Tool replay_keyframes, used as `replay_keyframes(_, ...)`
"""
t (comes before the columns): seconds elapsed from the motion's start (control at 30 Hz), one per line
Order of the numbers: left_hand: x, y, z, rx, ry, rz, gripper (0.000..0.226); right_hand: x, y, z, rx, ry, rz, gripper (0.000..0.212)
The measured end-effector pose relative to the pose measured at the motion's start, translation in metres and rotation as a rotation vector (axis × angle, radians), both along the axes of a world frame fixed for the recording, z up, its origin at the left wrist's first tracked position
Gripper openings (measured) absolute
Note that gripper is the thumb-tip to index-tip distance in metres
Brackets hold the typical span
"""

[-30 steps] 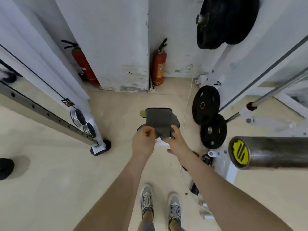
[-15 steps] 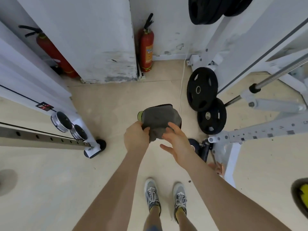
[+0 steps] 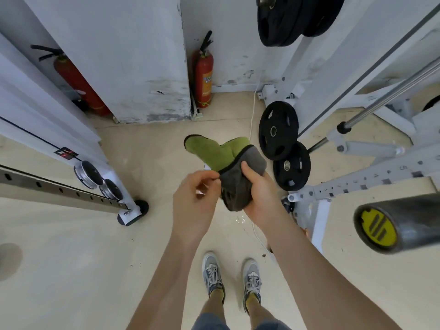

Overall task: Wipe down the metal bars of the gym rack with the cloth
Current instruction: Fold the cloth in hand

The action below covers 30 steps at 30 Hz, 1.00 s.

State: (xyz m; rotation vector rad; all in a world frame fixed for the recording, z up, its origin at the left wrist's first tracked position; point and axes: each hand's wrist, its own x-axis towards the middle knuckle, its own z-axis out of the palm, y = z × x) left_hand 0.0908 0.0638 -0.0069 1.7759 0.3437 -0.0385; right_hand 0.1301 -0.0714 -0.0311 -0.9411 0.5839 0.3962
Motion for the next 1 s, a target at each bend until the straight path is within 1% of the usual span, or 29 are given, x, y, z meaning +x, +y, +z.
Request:
replay_keyframes(0.03, -0.004, -0.002, 0.003, 0.085, -0.022, -0.011, 0.017, -0.009, -0.004, 0.005, 0.021, 0.005, 0.023, 0.042)
replay_keyframes(0.1, -0.015, -0.014, 0.005, 0.267, -0.048, -0.140, 0.036, -0.029, -0.014, 0.018, 0.064, 0.006, 0.041, 0.040)
replay_keyframes(0.13, -0.023, -0.022, 0.005, 0.361, -0.064, -0.183, 0.036, -0.041, -0.018, 0.026, 0.082, 0.005, 0.043, 0.039)
replay_keyframes(0.2, -0.040, -0.038, 0.010, 0.493, -0.119, -0.182, 0.022, -0.062, -0.029, 0.034, 0.093, 0.001, 0.043, 0.040)
replay_keyframes(0.27, -0.057, -0.053, 0.016, 0.555, -0.184, -0.179, 0.015, -0.082, -0.043, 0.035, 0.078, 0.029, 0.019, 0.043)
replay_keyframes(0.33, -0.072, -0.069, 0.023, 0.558, -0.249, -0.229, 0.006, -0.101, -0.060, 0.037, 0.030, 0.054, -0.024, 0.050)
replay_keyframes(0.4, -0.087, -0.091, 0.030, 0.535, -0.322, -0.295, 0.015, -0.119, -0.081, 0.043, -0.079, 0.070, -0.008, 0.047)
replay_keyframes(0.43, -0.096, -0.103, 0.034, 0.525, -0.355, -0.328, 0.021, -0.128, -0.095, 0.047, -0.185, 0.079, 0.035, 0.041)
replay_keyframes(0.47, -0.104, -0.116, 0.038, 0.520, -0.386, -0.362, 0.024, -0.137, -0.109, 0.052, -0.335, 0.069, 0.095, 0.038)
replay_keyframes(0.5, -0.113, -0.129, 0.042, 0.524, -0.410, -0.393, 0.026, -0.147, -0.125, 0.058, -0.523, 0.032, 0.176, 0.042)
replay_keyframes(0.57, -0.131, -0.159, 0.051, 0.542, -0.449, -0.453, 0.025, -0.170, -0.163, 0.073, -0.931, -0.061, 0.392, 0.055)
replay_keyframes(0.6, -0.143, -0.176, 0.057, 0.521, -0.438, -0.479, 0.026, -0.183, -0.183, 0.081, -1.142, -0.089, 0.502, 0.059)
replay_keyframes(0.67, -0.170, -0.211, 0.076, 0.359, -0.336, -0.467, 0.027, -0.207, -0.226, 0.099, -1.529, -0.094, 0.642, 0.058)
replay_keyframes(0.7, -0.183, -0.229, 0.085, 0.252, -0.285, -0.431, 0.026, -0.218, -0.250, 0.107, -1.613, -0.095, 0.631, 0.052)
replay_keyframes(0.73, -0.194, -0.245, 0.093, 0.163, -0.243, -0.405, 0.028, -0.231, -0.274, 0.116, -1.607, -0.133, 0.572, 0.046)
replay_keyframes(0.77, -0.204, -0.261, 0.103, 0.090, -0.210, -0.403, 0.031, -0.245, -0.296, 0.129, -1.531, -0.214, 0.514, 0.046)
replay_keyframes(0.8, -0.211, -0.277, 0.112, 0.041, -0.191, -0.428, 0.030, -0.257, -0.316, 0.144, -1.399, -0.325, 0.469, 0.050)
replay_keyframes(0.83, -0.218, -0.292, 0.123, 0.006, -0.181, -0.467, 0.029, -0.268, -0.333, 0.161, -1.194, -0.417, 0.427, 0.054)
replay_keyframes(0.9, -0.230, -0.321, 0.151, -0.074, -0.177, -0.518, 0.036, -0.285, -0.356, 0.191, -0.707, -0.486, 0.414, 0.056)
replay_keyframes(0.93, -0.234, -0.333, 0.167, -0.128, -0.172, -0.509, 0.043, -0.289, -0.366, 0.199, -0.562, -0.516, 0.475, 0.053)
replay_keyframes(0.97, -0.236, -0.343, 0.181, -0.171, -0.174, -0.486, 0.048, -0.289, -0.374, 0.202, -0.523, -0.541, 0.553, 0.049)
replay_keyframes(1.0, -0.236, -0.350, 0.195, -0.206, -0.191, -0.468, 0.048, -0.289, -0.380, 0.203, -0.524, -0.551, 0.598, 0.042)
